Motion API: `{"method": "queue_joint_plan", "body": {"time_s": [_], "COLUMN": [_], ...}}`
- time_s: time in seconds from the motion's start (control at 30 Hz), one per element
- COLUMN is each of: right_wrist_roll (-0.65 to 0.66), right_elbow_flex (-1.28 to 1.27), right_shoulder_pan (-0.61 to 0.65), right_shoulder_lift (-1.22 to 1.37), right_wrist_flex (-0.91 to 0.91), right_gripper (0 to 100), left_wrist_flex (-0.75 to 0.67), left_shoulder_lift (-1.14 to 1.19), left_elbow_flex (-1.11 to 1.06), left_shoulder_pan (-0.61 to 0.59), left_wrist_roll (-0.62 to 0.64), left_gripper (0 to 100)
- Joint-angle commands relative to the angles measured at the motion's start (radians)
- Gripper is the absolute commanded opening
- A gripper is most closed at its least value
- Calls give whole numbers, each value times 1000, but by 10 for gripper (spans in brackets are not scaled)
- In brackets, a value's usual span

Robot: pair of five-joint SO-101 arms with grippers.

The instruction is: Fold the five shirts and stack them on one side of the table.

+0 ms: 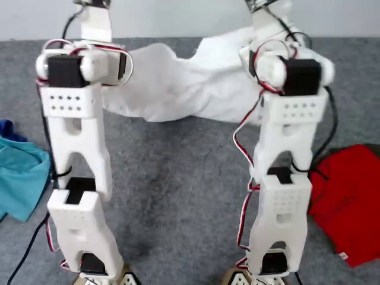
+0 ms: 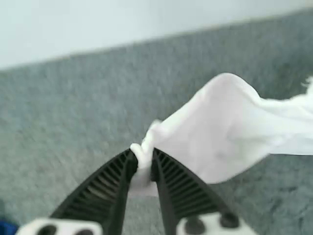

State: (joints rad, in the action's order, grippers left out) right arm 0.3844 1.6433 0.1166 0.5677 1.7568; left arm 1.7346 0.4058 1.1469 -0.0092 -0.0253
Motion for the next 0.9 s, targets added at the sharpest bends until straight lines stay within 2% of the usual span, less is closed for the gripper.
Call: {"method": "queue_joint_plan", "body": {"time_s": [0.0, 0.13, 0.23, 0.33, 0.47, 0.6, 0.67, 0.77, 0.87], "right_wrist_roll": [6, 8, 9, 5, 6, 6, 2, -61, -57], "right_elbow_flex": [38, 31, 31, 32, 38, 37, 38, 38, 31], "right_shoulder_pan": [-19, -19, -19, -39, -87, -124, -140, -165, -174], "right_shoulder_lift": [-193, -231, -136, -8, 125, 154, 120, 8, -73], "right_wrist_flex": [39, 36, 8, -107, -354, -584, -661, -696, -642], "right_gripper": [10, 10, 10, 10, 10, 10, 10, 10, 10], "left_wrist_flex": [12, -35, -147, -370, -694, -993, -1094, -1074, -945], "left_shoulder_lift": [-129, -141, -66, 46, 155, 206, 204, 189, 184], "left_elbow_flex": [36, 28, 28, 35, 36, 36, 41, 133, 219], "left_shoulder_pan": [-2, -3, -3, -17, -35, -40, -40, -41, -41], "left_wrist_roll": [9, 9, 9, 9, 9, 8, 6, 5, 5], "left_gripper": [14, 14, 14, 14, 14, 14, 13, 13, 13]}}
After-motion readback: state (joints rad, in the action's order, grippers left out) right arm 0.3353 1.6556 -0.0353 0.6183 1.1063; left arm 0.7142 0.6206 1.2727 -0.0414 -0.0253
